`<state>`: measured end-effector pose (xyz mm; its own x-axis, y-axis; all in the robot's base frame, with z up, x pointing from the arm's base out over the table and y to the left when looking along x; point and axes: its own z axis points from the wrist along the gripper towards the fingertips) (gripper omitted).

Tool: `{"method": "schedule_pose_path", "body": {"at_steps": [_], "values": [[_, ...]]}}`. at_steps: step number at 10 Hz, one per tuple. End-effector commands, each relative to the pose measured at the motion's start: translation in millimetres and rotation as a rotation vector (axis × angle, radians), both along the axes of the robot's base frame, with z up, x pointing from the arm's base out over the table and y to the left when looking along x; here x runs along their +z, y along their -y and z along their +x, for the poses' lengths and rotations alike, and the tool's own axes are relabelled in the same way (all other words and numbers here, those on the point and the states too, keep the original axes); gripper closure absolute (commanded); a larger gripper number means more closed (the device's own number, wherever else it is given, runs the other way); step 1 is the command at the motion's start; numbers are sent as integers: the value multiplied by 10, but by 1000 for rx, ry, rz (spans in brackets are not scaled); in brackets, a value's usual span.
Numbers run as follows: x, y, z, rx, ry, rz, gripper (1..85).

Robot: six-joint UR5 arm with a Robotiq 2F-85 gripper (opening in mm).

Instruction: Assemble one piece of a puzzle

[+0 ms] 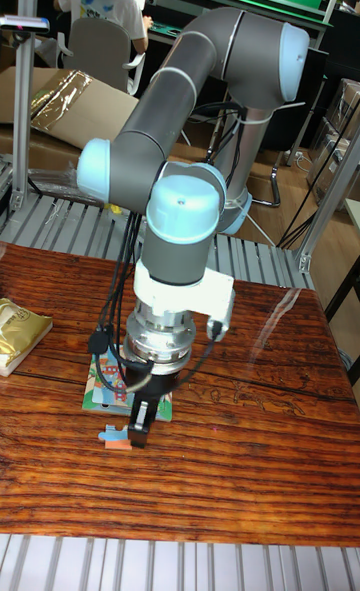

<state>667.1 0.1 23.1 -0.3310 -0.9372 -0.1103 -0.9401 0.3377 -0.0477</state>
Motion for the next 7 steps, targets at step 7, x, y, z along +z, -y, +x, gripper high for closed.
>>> {"method": "schedule_pose_path", "body": {"at_steps": [7], "values": [[33, 321, 112, -1215, -10, 3, 843]]}}
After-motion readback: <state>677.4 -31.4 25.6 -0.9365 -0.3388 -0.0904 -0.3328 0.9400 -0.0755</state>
